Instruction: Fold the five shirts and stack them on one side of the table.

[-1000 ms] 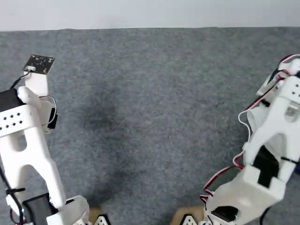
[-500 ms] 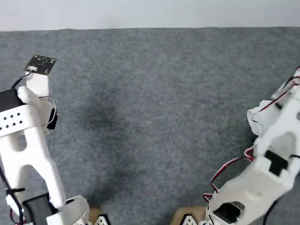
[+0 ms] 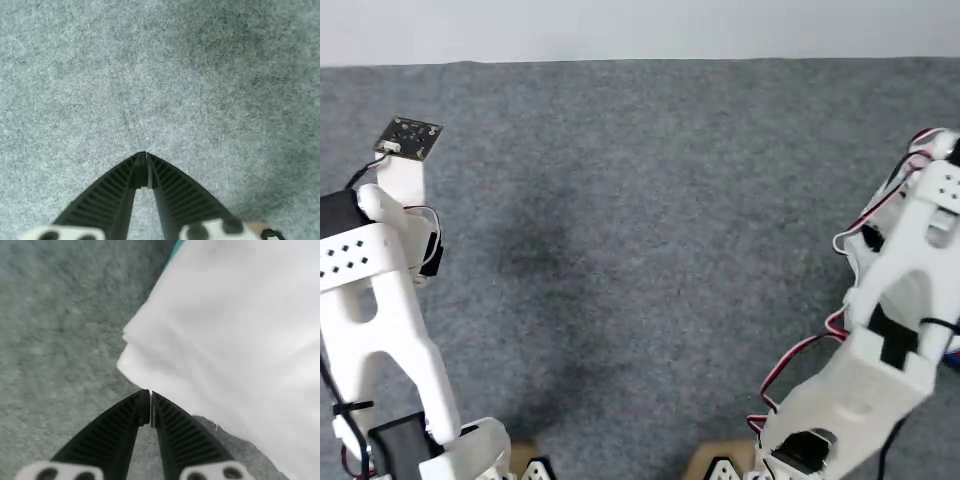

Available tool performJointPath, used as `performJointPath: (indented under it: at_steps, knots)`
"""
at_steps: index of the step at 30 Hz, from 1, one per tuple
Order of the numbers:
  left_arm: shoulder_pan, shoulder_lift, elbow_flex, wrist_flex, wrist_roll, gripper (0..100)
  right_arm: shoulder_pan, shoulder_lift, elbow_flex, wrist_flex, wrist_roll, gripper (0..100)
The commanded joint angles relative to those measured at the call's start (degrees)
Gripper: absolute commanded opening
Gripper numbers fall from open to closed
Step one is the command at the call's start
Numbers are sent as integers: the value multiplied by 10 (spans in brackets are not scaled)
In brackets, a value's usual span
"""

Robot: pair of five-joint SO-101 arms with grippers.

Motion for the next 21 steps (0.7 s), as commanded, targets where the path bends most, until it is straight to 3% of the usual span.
performJointPath:
  at_steps: [1,11,21]
  knots:
    - [4,-18,-3,5,-4,3,13,-65,-4,-28,-2,9]
    - [4,-18,-2,5,-4,3,59,-8,30,-154,-3,9]
    - [4,-17,-1,5,-4,3,18,39,29,-15,-2,9]
